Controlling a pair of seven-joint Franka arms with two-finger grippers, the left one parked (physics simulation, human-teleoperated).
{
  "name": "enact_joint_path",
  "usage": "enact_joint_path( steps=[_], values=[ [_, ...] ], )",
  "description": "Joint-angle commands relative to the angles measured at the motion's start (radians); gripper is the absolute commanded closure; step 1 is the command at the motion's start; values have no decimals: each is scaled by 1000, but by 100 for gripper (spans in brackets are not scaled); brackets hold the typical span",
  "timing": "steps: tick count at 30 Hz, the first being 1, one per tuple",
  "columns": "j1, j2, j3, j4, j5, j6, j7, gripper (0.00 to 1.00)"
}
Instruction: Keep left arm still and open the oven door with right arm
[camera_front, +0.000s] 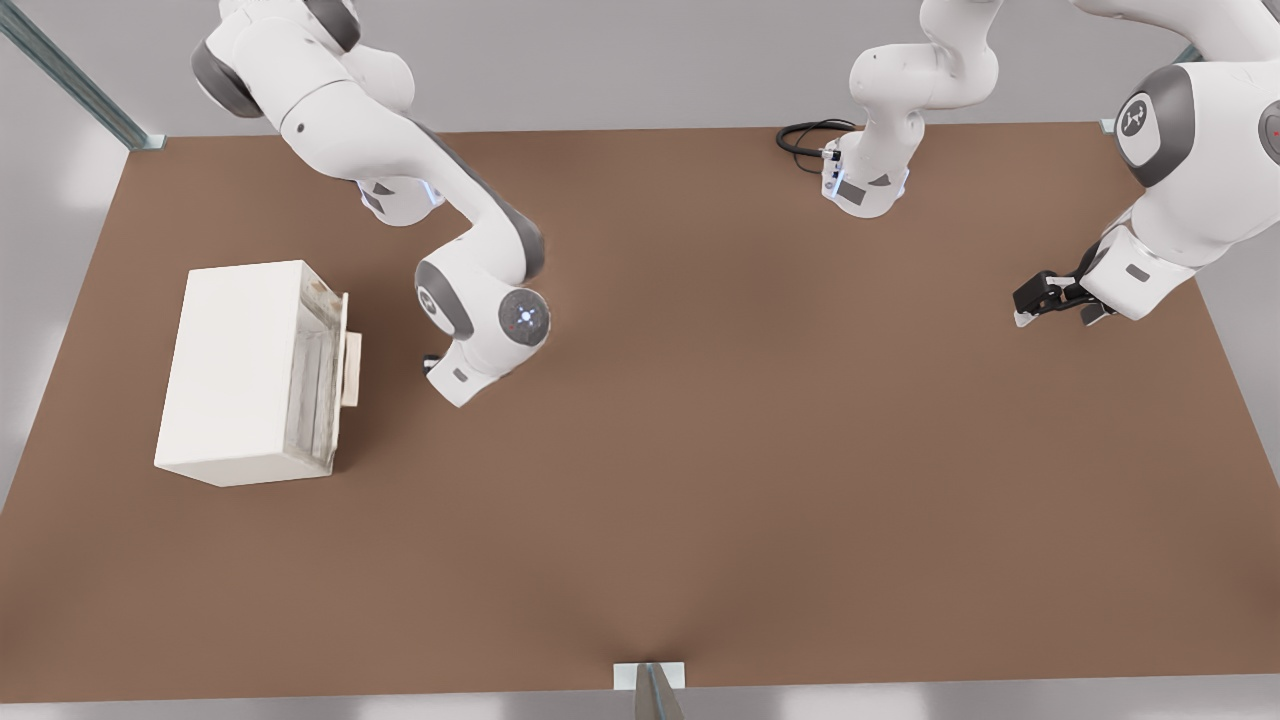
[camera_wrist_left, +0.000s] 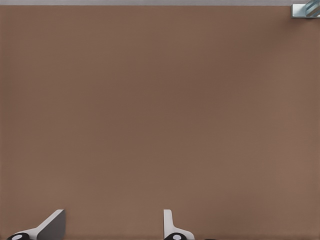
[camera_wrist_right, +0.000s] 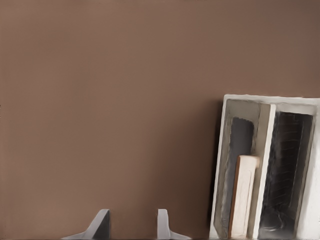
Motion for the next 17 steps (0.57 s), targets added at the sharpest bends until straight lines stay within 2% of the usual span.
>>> enact_joint_path(
  steps=[1,2,3,4,5,7,17],
  values=[
    [-61,4,-1,110,132,-84,-289,0],
    [-118,4,1,162,148,-122,-421,0],
    [-102,-46,-106,207,267,-180,-558,0],
    [-10,-141,-306,195,378,-180,-665,0],
    [49,-236,-442,160,422,-168,-689,0],
    [-2,-241,-452,241,413,-213,-698,0],
    [-35,-223,-453,273,410,-205,-698,0]
  ],
)
